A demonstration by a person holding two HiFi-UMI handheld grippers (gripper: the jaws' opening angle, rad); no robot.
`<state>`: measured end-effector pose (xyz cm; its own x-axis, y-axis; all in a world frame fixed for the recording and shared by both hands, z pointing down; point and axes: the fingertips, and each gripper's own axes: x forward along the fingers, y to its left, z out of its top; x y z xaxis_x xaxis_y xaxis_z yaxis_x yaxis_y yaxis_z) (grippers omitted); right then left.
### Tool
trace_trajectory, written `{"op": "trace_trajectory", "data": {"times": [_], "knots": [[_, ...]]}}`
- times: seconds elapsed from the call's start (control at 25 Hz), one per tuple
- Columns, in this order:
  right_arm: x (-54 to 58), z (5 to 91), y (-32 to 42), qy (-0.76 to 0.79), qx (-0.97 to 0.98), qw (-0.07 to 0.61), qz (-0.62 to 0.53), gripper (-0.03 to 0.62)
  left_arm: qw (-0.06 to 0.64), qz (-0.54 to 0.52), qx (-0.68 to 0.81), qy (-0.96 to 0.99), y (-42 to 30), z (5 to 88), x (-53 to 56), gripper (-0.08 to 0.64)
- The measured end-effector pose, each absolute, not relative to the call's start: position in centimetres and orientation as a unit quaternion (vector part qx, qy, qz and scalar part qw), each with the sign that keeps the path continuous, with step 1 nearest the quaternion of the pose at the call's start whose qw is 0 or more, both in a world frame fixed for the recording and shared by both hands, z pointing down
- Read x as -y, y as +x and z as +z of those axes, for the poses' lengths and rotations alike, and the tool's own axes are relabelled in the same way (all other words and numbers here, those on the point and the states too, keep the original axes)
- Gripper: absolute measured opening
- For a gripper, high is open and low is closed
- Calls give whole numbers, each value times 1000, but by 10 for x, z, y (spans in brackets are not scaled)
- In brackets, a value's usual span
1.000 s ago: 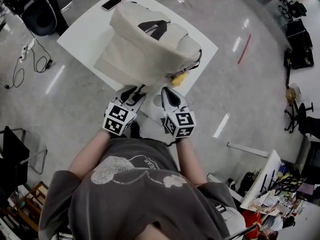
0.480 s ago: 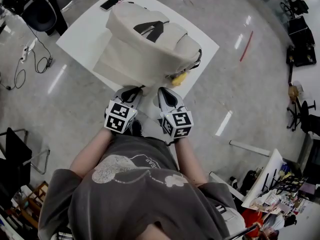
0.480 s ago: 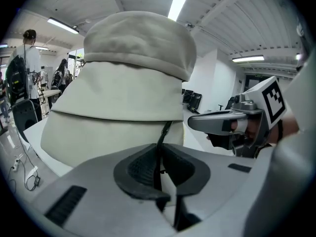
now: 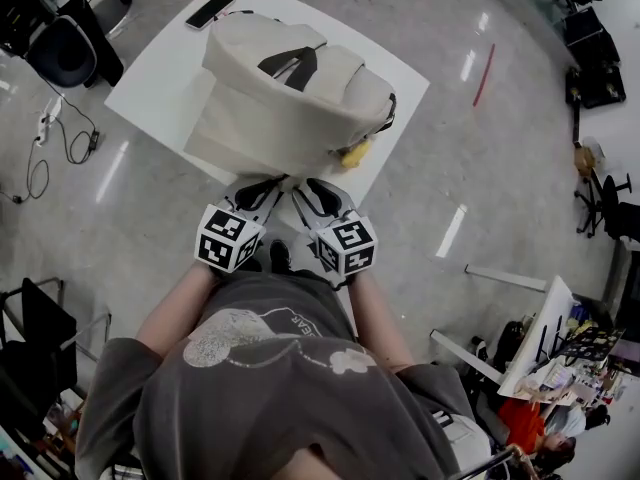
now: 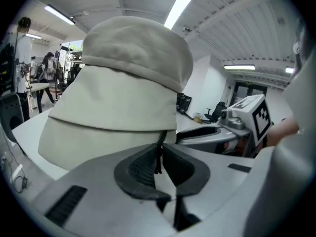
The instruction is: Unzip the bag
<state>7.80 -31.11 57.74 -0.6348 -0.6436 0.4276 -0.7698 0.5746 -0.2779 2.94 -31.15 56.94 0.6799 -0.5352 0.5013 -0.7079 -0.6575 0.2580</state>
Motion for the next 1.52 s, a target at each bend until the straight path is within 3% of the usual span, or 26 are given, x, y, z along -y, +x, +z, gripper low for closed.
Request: {"op": "trace_trajectory", "data": {"times": [0.12,0.2,0.36,0.88,1.52], "knots": [[315,581,71,404,875,155,217,122,232,166,320,904,31,554,307,43],[317,581,68,408,873,163,214,60,226,165,309,909,30,550,305,43],[317,572,74,414,874,163,194,21,221,173,313,907,25,553,310,43],[322,543,76,433,880,158,112,17,197,146,341,907,-6,530,346,43],[339,544,73,443,875,160,114,17,194,147,453,858,-119,538,408,43]]}}
